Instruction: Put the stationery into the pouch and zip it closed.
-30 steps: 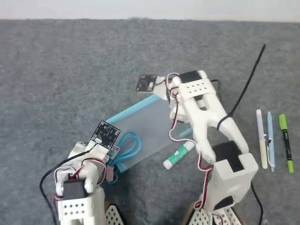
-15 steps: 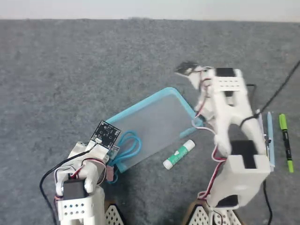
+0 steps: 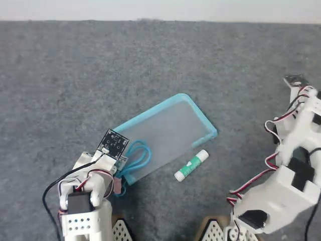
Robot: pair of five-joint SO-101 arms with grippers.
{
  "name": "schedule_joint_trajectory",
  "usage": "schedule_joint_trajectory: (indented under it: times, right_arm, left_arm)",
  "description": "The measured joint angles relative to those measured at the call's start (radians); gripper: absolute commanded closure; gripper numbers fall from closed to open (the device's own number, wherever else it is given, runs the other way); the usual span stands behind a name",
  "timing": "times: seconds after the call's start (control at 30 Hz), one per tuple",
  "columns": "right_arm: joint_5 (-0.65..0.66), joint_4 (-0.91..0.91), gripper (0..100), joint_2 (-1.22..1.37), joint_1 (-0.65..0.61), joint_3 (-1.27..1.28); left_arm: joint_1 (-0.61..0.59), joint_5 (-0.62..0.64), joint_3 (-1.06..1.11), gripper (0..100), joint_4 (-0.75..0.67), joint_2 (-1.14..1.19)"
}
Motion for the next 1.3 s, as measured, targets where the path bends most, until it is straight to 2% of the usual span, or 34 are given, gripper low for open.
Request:
schedule_joint_trajectory:
  times: [0.17,0.4,0.53,0.63,1.03,1.17,1.3]
  right_arm:
    - [-0.012,0.0,98.5,0.018,-0.005,0.0]
    - [-0.141,-0.023,98.1,0.052,-0.094,0.0]
    - [-0.178,-0.038,90.4,0.052,-0.13,-0.034]
    - [-0.183,-0.038,87.2,0.054,-0.132,-0.049]
    - [-0.183,-0.003,87.2,0.08,-0.123,-0.06]
    - [-0.207,0.094,87.3,0.038,-0.183,-0.061]
    - [-0.262,0.109,87.3,-0.118,-0.27,0.029]
  left_arm:
    - [0.0,0.0,0.0,89,0.0,0.0]
    - [0.0,0.0,0.0,89,0.0,0.0]
    - [0.0,0.0,0.0,89,0.0,0.0]
    - [0.0,0.0,0.0,89,0.0,0.0]
    - [0.0,0.0,0.0,89,0.0,0.0]
    - [0.0,0.0,0.0,89,0.0,0.0]
    - [0.0,0.0,0.0,89,0.0,0.0]
